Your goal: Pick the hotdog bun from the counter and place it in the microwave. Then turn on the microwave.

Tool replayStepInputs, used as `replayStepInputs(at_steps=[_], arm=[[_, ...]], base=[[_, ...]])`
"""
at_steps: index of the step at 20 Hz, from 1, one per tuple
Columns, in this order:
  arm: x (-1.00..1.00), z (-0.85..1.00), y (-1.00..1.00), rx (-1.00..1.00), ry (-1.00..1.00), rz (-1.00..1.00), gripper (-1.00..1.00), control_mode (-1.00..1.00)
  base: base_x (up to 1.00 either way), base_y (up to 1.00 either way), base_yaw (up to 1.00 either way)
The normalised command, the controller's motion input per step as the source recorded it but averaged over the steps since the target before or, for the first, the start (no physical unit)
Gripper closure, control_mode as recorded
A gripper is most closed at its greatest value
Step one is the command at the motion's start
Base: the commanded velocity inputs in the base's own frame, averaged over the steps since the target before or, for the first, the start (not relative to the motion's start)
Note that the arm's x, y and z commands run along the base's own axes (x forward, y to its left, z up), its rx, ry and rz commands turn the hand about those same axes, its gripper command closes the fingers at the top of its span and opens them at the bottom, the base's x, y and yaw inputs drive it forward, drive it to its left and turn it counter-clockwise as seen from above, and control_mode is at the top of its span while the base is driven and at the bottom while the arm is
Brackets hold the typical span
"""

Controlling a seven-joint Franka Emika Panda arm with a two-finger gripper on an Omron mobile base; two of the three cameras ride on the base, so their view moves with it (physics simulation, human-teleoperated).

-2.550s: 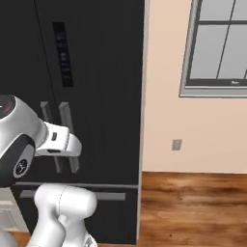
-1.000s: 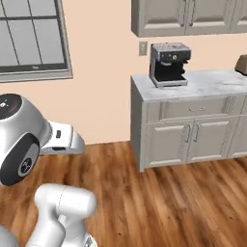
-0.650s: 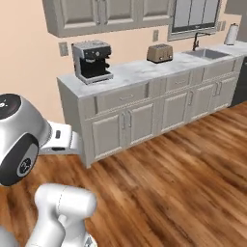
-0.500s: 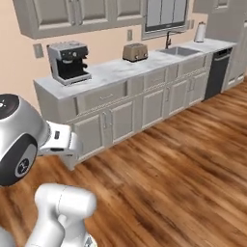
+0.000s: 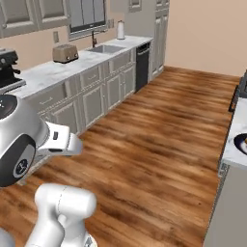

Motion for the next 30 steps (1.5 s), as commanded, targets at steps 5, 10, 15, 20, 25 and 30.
replayStepInputs(at_steps=[5,10,15,20,25,30], arm=[[0.0,0.0,0.0,0.0,0.0,0.0,-1.0,1.0],[0.0,0.0,0.0,0.0,0.0,0.0,-1.0,1.0],[0.0,0.0,0.0,0.0,0.0,0.0,-1.0,1.0],[0.0,0.0,0.0,0.0,0.0,0.0,-1.0,1.0],[0.0,0.0,0.0,0.0,0.0,0.0,-1.0,1.0],[0.0,0.0,0.0,0.0,0.0,0.0,-1.0,1.0]], base=[[0.23,0.09,-0.49],[0.3,0.08,-0.35],[0.45,0.01,-0.32],[0.51,0.0,-0.32],[0.49,-0.06,-0.27],[0.52,-0.09,-0.24]])
